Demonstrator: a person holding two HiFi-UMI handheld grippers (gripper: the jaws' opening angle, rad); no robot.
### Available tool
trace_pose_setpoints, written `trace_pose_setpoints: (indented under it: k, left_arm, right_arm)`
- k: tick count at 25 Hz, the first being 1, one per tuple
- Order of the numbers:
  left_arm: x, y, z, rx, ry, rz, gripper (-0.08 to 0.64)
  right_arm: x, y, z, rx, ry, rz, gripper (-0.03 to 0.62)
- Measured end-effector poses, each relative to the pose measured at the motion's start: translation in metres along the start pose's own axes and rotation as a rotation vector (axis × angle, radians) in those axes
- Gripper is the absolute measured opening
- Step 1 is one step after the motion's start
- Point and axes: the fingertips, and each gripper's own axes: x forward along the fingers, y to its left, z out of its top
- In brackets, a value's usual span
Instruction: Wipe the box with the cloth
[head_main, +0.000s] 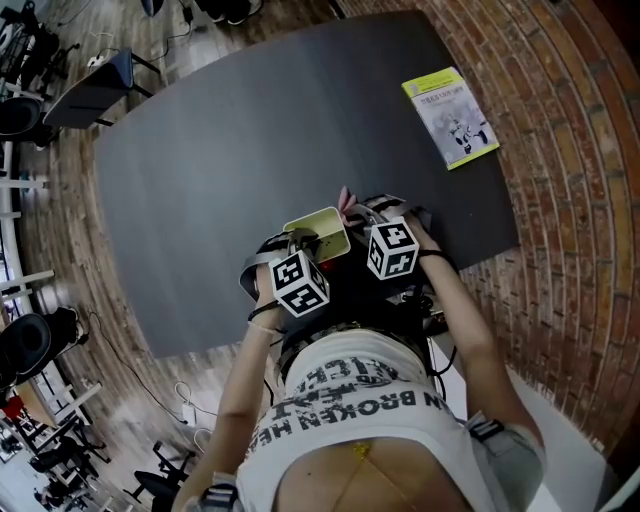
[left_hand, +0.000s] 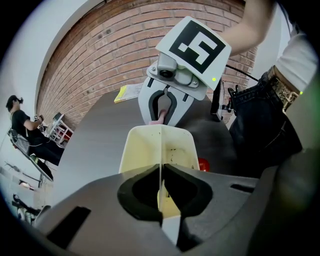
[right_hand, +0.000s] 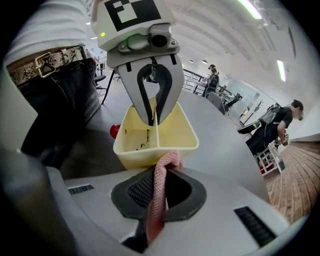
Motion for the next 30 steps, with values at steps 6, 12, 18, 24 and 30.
trace_pose_setpoints:
  k: [6,12,18,24,30]
  left_arm:
    - [0.0,0.0,-0.001,-0.006,0.004,0.01,0.026]
    - [0.0,0.001,-0.002,-0.013,0.004,0.017,0.028]
    - [0.001,0.001,-0.002,-0.009,0.003,0.022,0.028]
    - [0.001,0.001,-0.001,-0.014,0.003,0.024,0.028]
    - [0.003,0.001,-0.001,-0.055,0.015,0.039,0.028]
  right_arm:
    - [-0.002,0.013,0.001,0.013,0.008,-0.004,0.017]
    - [-0.005,0.026,0.001,0.042,0.012,-0.008,0.017]
    - [-0.008,0.044,0.0,0.086,0.009,-0.007,0.017]
    - [-0.011,0.056,0.001,0.131,0.003,-0.013,0.017]
    - [-0.012,0.06,0.002,0.261,-0.016,-0.042,0.017]
